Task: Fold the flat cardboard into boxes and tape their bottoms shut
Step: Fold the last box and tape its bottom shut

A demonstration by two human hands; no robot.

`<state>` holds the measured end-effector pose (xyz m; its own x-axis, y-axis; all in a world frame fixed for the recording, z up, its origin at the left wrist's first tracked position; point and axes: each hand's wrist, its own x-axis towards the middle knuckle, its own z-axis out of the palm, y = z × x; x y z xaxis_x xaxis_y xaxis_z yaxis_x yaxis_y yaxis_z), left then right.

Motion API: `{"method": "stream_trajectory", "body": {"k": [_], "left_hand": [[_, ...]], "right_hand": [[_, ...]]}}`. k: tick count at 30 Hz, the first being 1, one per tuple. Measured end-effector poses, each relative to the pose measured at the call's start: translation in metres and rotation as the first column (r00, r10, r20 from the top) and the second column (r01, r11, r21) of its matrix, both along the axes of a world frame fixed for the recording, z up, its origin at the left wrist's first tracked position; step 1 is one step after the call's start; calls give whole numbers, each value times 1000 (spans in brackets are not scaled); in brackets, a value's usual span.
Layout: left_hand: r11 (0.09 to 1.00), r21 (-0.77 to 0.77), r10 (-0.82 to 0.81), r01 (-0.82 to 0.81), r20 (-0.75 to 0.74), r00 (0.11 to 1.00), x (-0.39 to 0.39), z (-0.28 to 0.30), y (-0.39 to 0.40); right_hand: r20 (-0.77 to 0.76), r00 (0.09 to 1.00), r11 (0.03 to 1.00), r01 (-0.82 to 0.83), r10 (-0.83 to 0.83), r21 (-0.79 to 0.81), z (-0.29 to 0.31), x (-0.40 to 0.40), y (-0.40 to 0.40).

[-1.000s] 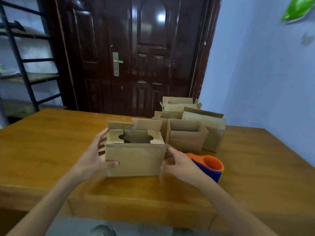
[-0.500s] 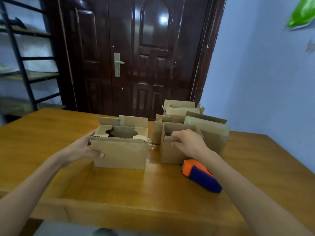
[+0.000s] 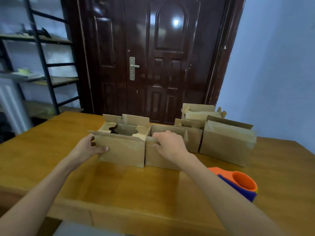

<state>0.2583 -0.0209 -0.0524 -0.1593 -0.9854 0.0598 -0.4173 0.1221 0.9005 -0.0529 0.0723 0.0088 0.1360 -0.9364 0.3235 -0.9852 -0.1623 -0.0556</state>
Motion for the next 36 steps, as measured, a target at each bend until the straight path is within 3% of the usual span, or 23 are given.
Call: {"method": "stream_trajectory", "body": {"k": [5,8,12,15,18,26,30,36], "left_hand": [[997,-51,56,-54,40,998,22,18,10],[970,-230,114,-80,137,984,30,40,24],[837,-545,142,48,301,943,13,82,52],[747,-624,118,231,467,876,-37,112,72],[703,-604,79,375,590,804,-107,128,80],[786,-267,-48,558,873,485,-232,90,49],[783,-277,33,557,912,408,-238,71,40],[810,-261,40,526,919,393,-236,71,36]], "right_hand": [[37,999,998,-14,12,56,12,5,-3],[136,990,999,-42,42,-2,26,-24,11],[360,933,999,21,-3,-45,38,-94,30],[301,938,980,196,-173,-45,41,-144,31],[141,958,968,252,-250,1,45,-167,24],[-62,977,979,204,-202,25,24,-153,-11],[-155,952,964,266,-266,-19,4,-160,-27],[-220,942,966,256,-254,-20,7,-180,-13]]}}
